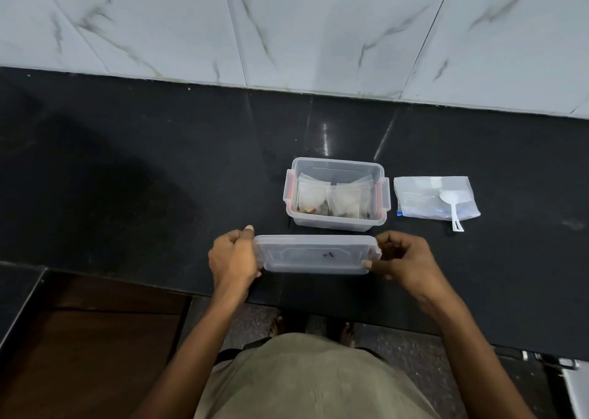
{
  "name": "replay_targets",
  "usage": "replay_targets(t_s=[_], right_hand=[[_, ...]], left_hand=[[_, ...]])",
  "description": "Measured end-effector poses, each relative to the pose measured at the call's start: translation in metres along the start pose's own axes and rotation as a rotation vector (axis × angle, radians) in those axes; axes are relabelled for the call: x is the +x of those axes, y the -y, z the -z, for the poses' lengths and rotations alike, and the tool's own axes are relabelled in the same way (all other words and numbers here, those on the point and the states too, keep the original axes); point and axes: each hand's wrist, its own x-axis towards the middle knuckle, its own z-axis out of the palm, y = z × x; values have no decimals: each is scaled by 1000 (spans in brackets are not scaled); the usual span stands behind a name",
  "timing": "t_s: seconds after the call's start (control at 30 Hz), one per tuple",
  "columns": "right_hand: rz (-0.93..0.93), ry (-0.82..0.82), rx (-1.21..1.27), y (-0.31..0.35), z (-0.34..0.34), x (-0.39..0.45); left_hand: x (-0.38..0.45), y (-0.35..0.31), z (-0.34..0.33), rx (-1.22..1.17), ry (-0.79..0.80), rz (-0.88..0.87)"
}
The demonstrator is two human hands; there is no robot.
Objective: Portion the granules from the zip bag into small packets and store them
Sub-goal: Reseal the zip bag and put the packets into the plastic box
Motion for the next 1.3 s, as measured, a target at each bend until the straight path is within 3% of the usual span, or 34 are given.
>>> replay_targets(t_s=[0.23, 0.47, 0.63, 0.93, 1.1, 1.3], right_hand=[[198, -61, 123, 28, 15, 0], [217, -102, 286, 36, 21, 5], [163, -190, 402, 39, 25, 24], [179, -589, -48, 32, 5, 86], [174, -627, -117, 30, -1, 97], [130, -585, -106, 30, 0, 102]], left_hand=[[-12, -43, 13, -403, 177, 33], [-13, -59, 9, -495, 142, -12], [-4, -68, -10, -463, 119, -112], [22, -73, -81, -168, 18, -305], [27, -72, -93, -54, -37, -348], [43, -75, -95, -128, -49, -273]])
